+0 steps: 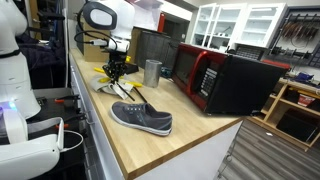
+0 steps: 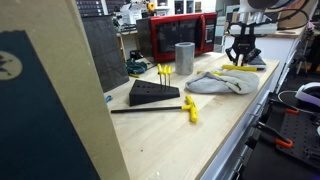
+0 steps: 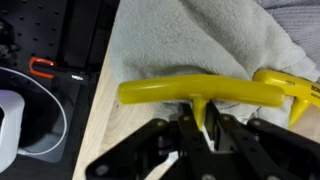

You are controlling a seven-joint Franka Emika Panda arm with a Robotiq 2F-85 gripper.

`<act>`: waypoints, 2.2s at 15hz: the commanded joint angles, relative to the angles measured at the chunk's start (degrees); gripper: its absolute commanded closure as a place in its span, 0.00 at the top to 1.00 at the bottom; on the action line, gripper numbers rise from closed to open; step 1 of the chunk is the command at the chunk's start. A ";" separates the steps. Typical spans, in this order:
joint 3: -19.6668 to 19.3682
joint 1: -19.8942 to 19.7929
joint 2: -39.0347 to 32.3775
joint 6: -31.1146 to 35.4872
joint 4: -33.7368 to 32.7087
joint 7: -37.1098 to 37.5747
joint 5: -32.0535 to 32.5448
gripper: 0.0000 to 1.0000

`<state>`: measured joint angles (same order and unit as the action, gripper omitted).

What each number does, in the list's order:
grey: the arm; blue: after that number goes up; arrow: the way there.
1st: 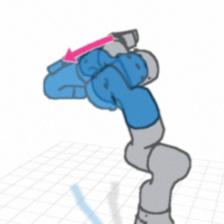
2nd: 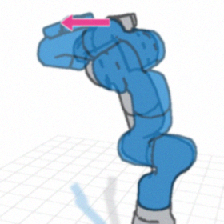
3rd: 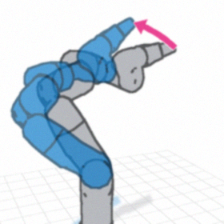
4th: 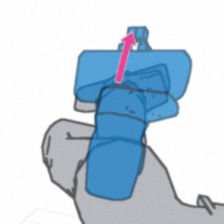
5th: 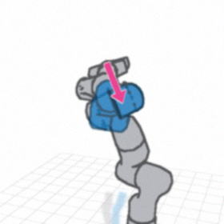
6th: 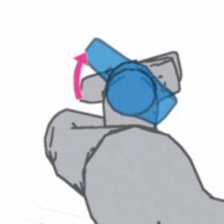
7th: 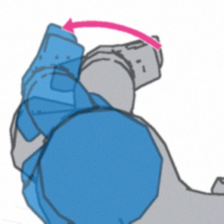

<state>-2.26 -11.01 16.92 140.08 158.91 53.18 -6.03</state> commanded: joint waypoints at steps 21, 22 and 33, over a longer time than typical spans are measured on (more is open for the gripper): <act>0.12 1.32 0.42 -1.03 -0.18 -4.42 -4.62 1.00; 0.12 1.32 0.41 -1.03 -0.18 -4.42 -4.62 1.00; 0.12 1.32 0.41 -1.03 -0.18 -4.42 -4.62 1.00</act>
<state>-2.31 -9.51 17.31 139.19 158.79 48.80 -10.61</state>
